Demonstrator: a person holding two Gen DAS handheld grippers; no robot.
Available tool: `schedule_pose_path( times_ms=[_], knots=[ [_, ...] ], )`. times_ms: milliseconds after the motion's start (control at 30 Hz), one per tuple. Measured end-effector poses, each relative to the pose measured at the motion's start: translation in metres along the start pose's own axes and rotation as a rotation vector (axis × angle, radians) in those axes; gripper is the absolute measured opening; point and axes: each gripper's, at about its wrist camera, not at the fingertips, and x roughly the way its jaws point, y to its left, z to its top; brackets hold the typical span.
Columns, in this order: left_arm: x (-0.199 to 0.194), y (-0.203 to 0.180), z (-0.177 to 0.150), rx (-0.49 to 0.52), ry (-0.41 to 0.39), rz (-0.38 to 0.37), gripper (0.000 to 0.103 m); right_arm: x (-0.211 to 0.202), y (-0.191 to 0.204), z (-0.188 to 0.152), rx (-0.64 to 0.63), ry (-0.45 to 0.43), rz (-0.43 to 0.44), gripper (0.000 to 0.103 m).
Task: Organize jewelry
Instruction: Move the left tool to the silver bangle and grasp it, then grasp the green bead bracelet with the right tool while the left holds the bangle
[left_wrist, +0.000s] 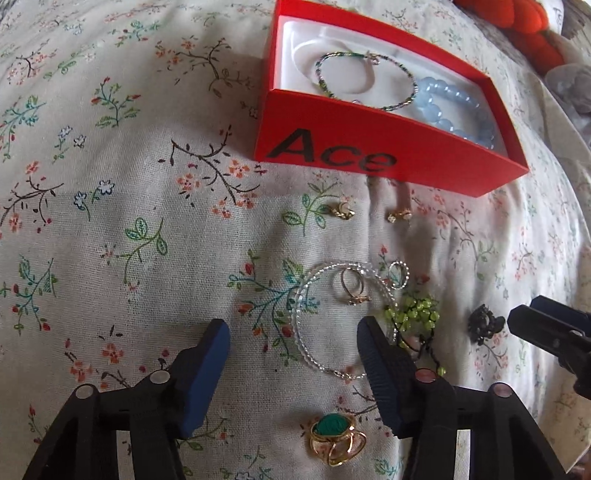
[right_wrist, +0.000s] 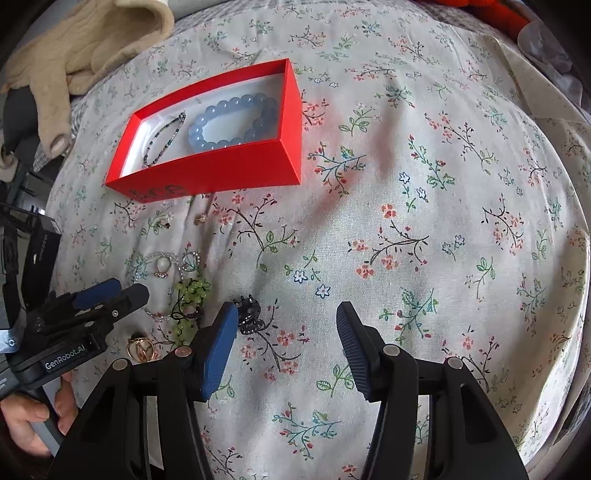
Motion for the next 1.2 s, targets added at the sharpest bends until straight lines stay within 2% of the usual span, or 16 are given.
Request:
schedule_pose_path(
  times_ms=[167, 233, 267, 333, 433, 700, 1033, 1200],
  knots=[
    [0.004, -0.003, 0.005, 0.025, -0.01, 0.004, 0.043, 0.007, 0.004, 0.004, -0.007, 0.017, -0.007, 0.058],
    [0.005, -0.004, 0.008, 0.03, -0.007, 0.016, 0.03, 0.011, 0.007, 0.006, -0.005, 0.024, -0.007, 0.058],
    [0.006, -0.005, 0.009, 0.034, -0.007, 0.018, 0.027, 0.012, 0.008, 0.006, -0.006, 0.027, -0.008, 0.058],
    [0.006, -0.004, 0.011, 0.043, -0.01, 0.019, 0.01, 0.015, 0.011, 0.007, -0.009, 0.031, -0.008, 0.058],
    [0.007, -0.009, 0.013, 0.056, -0.016, 0.01, 0.001, 0.018, 0.016, 0.008, -0.022, 0.036, -0.007, 0.058],
    [-0.01, -0.023, 0.013, 0.083, -0.083, -0.02, 0.0, 0.017, 0.02, 0.005, -0.031, 0.039, 0.009, 0.059],
    [-0.055, -0.034, 0.011, 0.116, -0.225, -0.167, 0.0, 0.0, 0.022, 0.005, -0.04, -0.021, 0.004, 0.058],
    [-0.066, -0.03, 0.009, 0.109, -0.247, -0.158, 0.0, -0.01, 0.031, 0.004, -0.051, -0.055, 0.046, 0.058]
  ],
)
